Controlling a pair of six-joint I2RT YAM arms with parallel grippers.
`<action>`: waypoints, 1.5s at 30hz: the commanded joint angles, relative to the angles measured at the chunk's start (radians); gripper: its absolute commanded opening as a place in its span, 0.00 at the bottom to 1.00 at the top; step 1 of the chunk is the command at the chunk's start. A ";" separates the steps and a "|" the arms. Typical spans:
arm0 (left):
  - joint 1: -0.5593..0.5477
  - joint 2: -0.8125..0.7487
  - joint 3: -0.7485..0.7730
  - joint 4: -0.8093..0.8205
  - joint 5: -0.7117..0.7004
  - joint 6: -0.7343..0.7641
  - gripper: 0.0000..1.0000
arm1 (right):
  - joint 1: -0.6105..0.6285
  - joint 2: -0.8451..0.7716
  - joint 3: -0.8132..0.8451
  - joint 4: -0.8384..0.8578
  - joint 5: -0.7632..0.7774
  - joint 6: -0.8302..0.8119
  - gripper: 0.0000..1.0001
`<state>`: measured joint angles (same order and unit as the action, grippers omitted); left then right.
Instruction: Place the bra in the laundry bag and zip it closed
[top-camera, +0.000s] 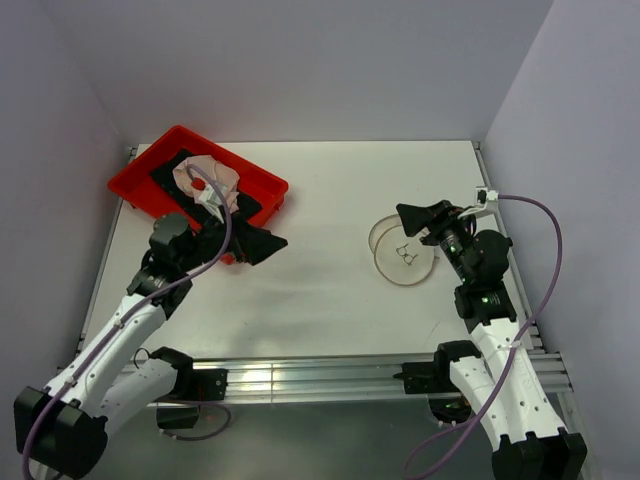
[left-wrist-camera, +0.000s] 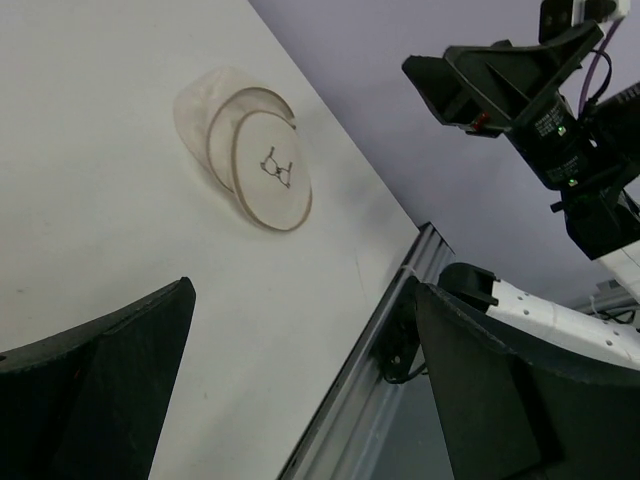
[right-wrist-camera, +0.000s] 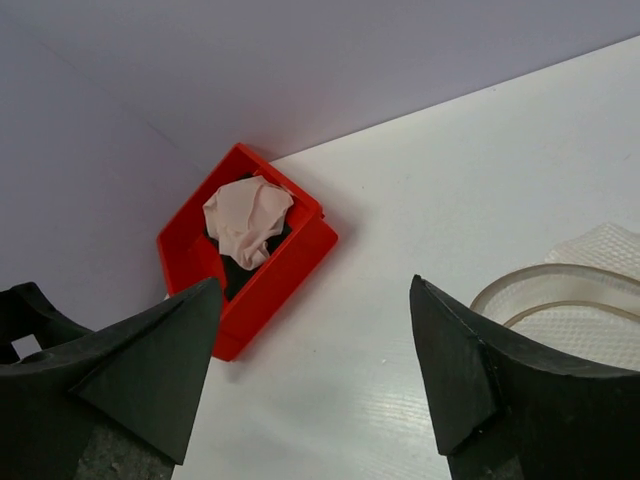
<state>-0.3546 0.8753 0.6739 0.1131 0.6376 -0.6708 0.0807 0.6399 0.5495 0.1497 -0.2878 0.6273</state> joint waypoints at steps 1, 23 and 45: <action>-0.070 0.040 0.043 0.094 -0.058 -0.029 0.99 | 0.005 -0.019 0.040 0.005 0.024 -0.021 0.80; -0.451 0.177 -0.003 0.109 -0.602 0.043 0.82 | 0.445 0.244 0.006 -0.443 0.430 -0.055 0.36; -0.452 0.093 -0.155 0.151 -0.631 0.062 0.67 | 0.464 0.810 0.257 -0.547 0.599 -0.127 0.43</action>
<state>-0.8024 0.9627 0.5274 0.2214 0.0204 -0.6270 0.5392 1.4136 0.7479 -0.3786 0.2775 0.5072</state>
